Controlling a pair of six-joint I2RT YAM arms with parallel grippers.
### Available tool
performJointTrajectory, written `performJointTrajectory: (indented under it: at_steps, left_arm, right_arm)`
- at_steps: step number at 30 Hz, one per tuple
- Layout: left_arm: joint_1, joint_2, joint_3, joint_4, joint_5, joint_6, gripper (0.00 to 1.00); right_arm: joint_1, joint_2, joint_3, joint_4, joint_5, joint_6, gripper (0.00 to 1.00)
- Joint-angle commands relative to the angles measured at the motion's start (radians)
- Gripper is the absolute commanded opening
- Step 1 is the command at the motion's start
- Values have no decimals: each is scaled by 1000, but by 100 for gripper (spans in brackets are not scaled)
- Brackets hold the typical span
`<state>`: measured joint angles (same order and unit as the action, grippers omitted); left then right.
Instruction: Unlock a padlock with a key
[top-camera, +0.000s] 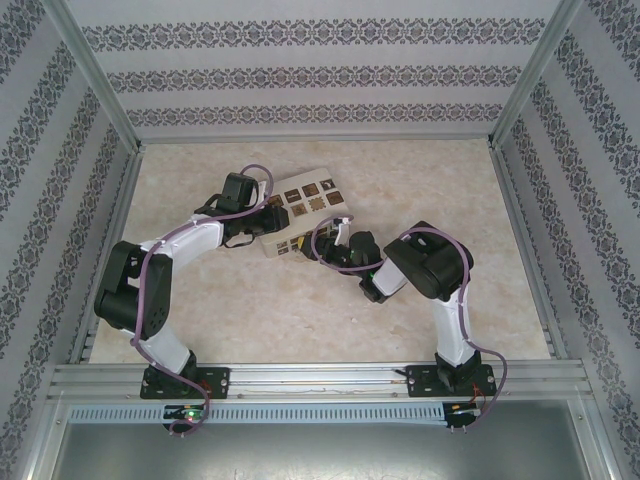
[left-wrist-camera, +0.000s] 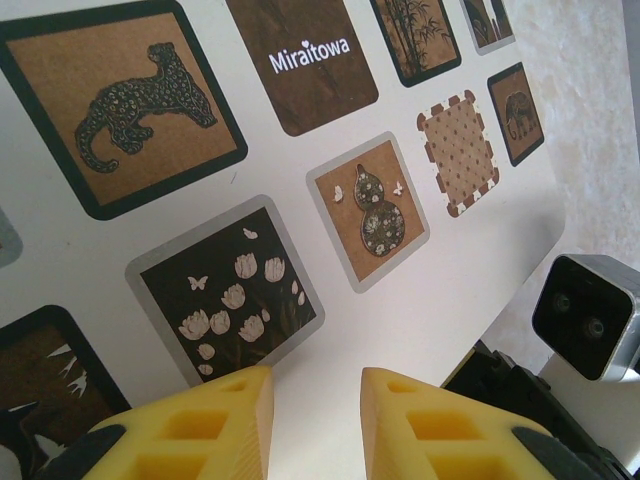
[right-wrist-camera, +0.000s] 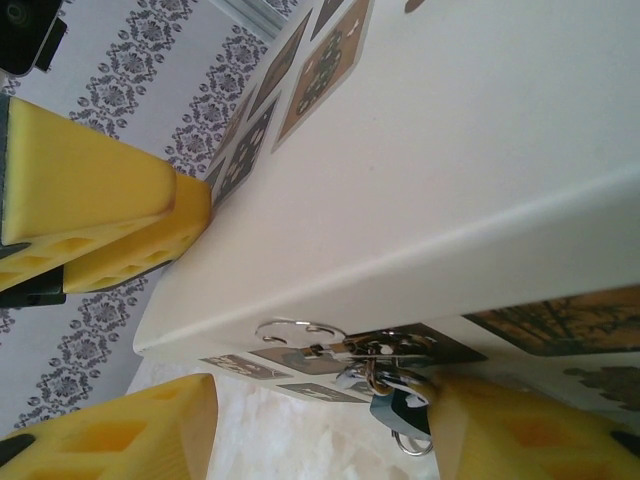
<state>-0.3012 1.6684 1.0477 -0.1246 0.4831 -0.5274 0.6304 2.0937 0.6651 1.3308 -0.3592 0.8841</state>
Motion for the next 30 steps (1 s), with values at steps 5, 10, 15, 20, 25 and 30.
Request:
performJointTrajectory:
  at_steps: [5,10,15,20,25,30]
  left_arm:
    - [-8,34,-4,-17,2,13,29]
    - [-6,33,-4,-17,3,10,29]
    - [-6,34,-3,-14,3,7,29]
    - [-7,36,1,-17,0,10,29]
    - [-7,36,3,-18,3,10,29]
    - [-7,33,-4,-15,5,10,29]
  right_arm:
    - [0,-4,13,32,-53,-39,53]
    - [-2,-12,8,19,-57,-52,46]
    - [-1,-15,1,13,-51,-54,38]
    - [-4,-21,-8,-7,-38,-60,30]
    - [-6,-26,-10,-15,-32,-63,21]
    - [-9,-28,-5,-16,-28,-54,12]
